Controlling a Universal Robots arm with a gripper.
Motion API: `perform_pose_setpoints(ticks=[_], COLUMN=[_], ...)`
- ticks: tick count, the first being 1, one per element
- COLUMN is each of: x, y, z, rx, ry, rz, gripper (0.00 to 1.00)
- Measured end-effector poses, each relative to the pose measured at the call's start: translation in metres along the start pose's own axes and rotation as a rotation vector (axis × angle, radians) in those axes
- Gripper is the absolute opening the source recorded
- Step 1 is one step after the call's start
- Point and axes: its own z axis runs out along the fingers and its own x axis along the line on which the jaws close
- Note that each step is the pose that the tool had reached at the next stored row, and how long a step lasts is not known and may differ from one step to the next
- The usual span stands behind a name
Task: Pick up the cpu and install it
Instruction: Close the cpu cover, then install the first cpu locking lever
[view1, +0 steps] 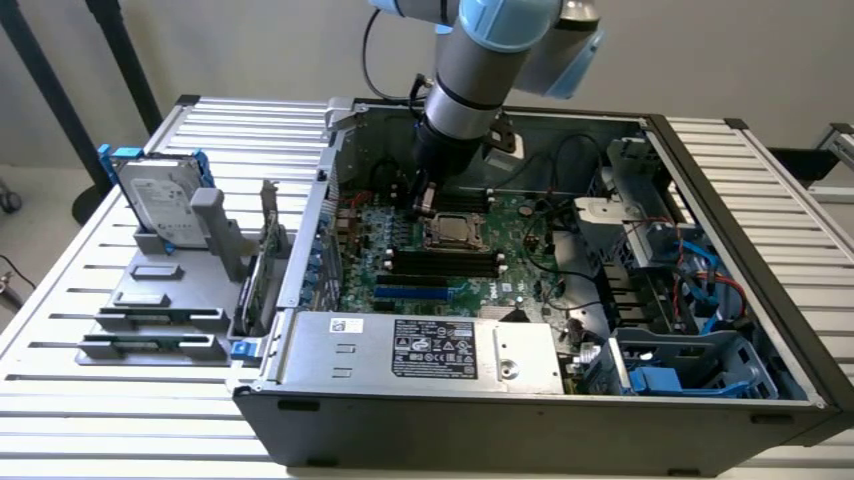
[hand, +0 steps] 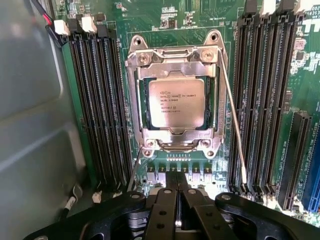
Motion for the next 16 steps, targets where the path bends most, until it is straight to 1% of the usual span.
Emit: perform_pose_setpoints(ticks=[16], x=[-0.0001], y=[-0.0007], z=[0.0001], rx=[0.0001], ry=[0.0001], rz=[0.0], gripper=[0.11])
